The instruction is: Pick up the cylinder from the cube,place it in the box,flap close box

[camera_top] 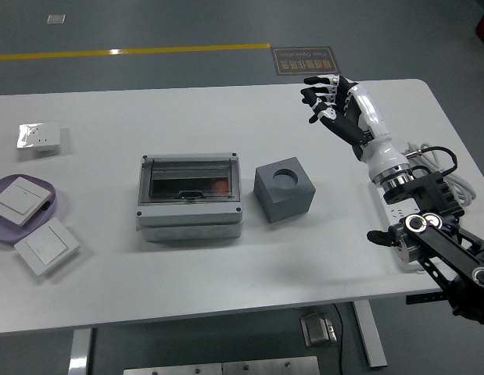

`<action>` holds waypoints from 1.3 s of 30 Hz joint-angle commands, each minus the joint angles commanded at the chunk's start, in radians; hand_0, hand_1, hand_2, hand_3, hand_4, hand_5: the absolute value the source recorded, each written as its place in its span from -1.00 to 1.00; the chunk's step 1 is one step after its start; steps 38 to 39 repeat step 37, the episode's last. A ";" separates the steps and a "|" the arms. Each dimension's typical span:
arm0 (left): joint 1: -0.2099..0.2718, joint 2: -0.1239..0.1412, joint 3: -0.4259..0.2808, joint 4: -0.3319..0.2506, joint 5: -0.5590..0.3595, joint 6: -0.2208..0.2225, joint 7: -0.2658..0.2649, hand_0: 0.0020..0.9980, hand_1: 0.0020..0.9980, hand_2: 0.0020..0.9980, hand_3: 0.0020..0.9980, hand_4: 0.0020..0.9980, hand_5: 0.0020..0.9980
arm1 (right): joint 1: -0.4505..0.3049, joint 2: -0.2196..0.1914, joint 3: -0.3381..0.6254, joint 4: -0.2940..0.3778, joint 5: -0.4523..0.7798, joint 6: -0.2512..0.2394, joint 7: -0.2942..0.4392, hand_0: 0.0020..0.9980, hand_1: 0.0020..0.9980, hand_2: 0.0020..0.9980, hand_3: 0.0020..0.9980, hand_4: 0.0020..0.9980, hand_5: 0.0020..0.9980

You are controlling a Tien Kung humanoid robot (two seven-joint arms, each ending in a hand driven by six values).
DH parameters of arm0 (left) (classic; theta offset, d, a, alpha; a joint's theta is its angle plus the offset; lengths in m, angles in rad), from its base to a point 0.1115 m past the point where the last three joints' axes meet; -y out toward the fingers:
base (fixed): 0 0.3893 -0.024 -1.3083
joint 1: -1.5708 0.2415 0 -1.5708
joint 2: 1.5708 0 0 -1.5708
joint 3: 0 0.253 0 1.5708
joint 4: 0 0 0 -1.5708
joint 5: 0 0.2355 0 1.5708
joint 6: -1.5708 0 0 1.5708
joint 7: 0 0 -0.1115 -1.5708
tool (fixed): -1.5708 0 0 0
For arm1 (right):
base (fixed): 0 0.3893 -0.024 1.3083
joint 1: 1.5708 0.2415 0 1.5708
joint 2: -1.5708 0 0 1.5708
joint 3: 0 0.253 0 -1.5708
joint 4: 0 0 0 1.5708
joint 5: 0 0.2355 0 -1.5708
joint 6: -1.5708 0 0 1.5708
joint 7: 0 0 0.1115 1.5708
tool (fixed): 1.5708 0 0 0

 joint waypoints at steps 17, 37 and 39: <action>0.011 0.002 -0.023 0.002 0.026 -0.007 0.012 0.25 0.20 0.09 0.25 0.38 -0.54 | -0.076 -0.006 0.103 0.016 -0.018 0.003 0.015 -0.22 0.22 0.24 0.29 0.59 0.12; -0.006 0.010 -0.050 0.003 0.052 -0.033 0.074 0.26 0.20 0.09 0.25 0.39 -0.53 | -0.116 0.001 0.165 -0.018 -0.018 0.005 0.028 -0.08 0.22 0.24 0.29 0.54 0.06; -0.006 0.010 -0.050 0.003 0.052 -0.033 0.074 0.26 0.20 0.09 0.25 0.39 -0.53 | -0.116 0.001 0.165 -0.018 -0.018 0.005 0.028 -0.08 0.22 0.24 0.29 0.54 0.06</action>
